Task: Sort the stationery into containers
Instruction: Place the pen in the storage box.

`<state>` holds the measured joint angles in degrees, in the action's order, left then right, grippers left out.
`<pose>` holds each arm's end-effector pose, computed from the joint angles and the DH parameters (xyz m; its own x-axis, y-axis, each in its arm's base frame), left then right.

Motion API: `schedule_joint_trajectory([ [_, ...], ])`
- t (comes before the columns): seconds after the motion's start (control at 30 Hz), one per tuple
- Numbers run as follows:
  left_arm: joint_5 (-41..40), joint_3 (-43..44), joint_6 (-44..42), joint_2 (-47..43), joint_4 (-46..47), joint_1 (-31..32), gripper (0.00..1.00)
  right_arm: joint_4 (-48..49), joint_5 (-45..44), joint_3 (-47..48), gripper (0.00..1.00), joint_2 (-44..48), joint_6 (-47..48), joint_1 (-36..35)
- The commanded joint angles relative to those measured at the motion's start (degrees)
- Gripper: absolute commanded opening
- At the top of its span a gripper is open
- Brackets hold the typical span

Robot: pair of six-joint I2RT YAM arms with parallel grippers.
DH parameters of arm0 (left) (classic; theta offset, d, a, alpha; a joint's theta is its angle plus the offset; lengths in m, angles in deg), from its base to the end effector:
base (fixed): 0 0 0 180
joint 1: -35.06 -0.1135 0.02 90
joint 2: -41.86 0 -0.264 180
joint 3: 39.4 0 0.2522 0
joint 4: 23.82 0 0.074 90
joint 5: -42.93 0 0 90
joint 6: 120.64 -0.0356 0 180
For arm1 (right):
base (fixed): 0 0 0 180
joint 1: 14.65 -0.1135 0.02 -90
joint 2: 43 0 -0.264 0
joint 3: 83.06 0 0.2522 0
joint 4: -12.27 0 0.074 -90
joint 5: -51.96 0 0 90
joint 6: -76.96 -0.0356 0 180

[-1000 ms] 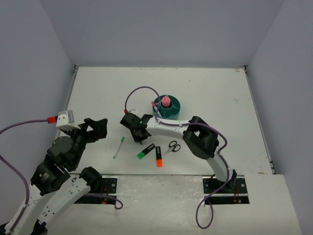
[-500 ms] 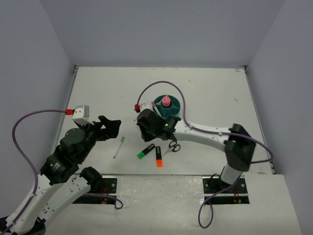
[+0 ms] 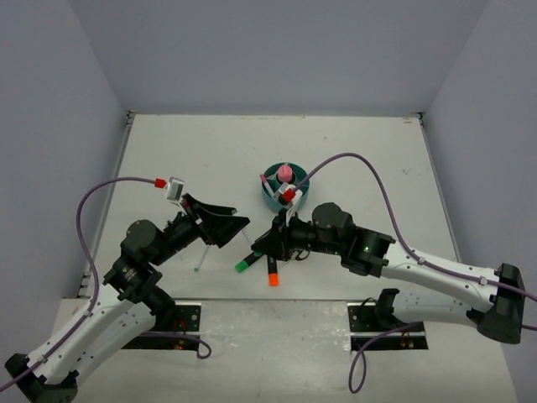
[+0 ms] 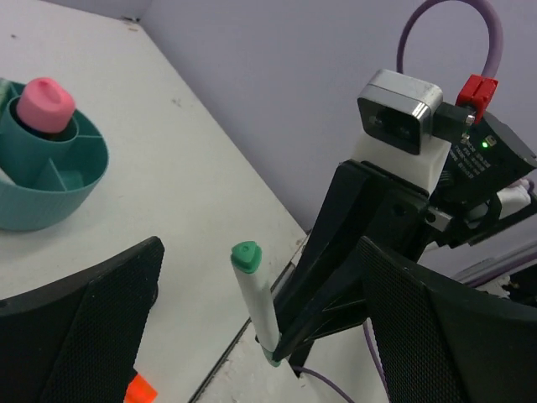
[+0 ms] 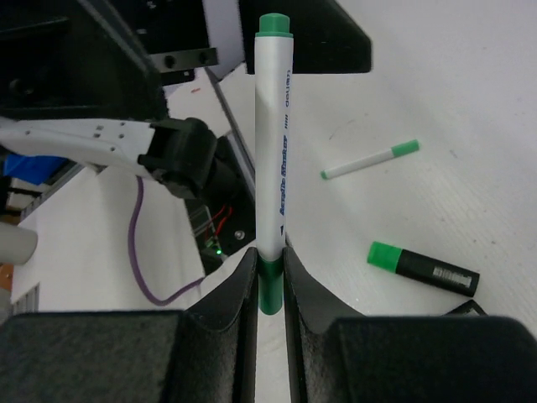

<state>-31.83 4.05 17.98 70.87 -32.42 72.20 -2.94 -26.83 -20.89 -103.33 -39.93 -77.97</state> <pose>0.1069 -0.0927 0.3154 -0.5399 -0.4993 -0.6777 0.5837 0.3580 -0.7288 0.1049 0.2241 0.3258 -0.5274 -0.0615 -0.8474 -0.8105 0.3355 0.4801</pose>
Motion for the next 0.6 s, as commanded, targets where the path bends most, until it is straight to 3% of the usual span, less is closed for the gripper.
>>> schedule_joint_trajectory([
  [0.0, 7.0, -2.2, 4.9, 2.5, 15.5, -0.2, 0.84, 6.7, 5.2, -1.2, 0.0, 3.9, 1.7, -0.5],
  [0.17, 9.7, -1.5, 5.9, 5.6, 17.9, -0.1, 0.27, 5.4, 3.8, -1.3, 0.0, 4.7, 2.3, -0.5],
  [0.23, 10.3, -1.0, 5.9, 6.5, 18.0, -0.1, 0.11, 5.0, 3.0, -1.4, 0.01, 5.2, 2.4, -0.5],
  [0.27, 10.3, -0.8, 5.8, 6.8, 18.1, -0.1, 0.04, 4.9, 2.6, -1.7, 0.13, 5.8, 2.7, -0.5],
  [0.33, 9.8, 0.0, 5.2, 7.3, 17.7, -0.1, 0.0, 4.6, 0.9, -2.6, 0.43, 7.3, 2.9, -0.5],
  [0.37, 9.3, 0.4, 4.7, 7.6, 17.2, -0.2, 0.0, 3.7, -0.3, -3.0, 0.8, 8.1, 2.7, -0.5],
  [0.4, 7.6, 1.5, 3.0, 8.2, 15.5, -0.2, 0.0, 2.3, -2.9, -3.5, 0.93, 9.4, 2.2, -0.5],
  [0.43, 5.6, 2.4, 1.2, 8.7, 13.8, -0.2, 0.0, 0.8, -5.5, -4.0, 0.99, 10.7, 1.7, -0.5],
  [0.57, -8.9, 4.9, -5.2, 14.3, 8.7, -0.2, 0.0, -6.7, -23.3, -6.6, 0.99, 16.6, -3.1, -0.5],
])
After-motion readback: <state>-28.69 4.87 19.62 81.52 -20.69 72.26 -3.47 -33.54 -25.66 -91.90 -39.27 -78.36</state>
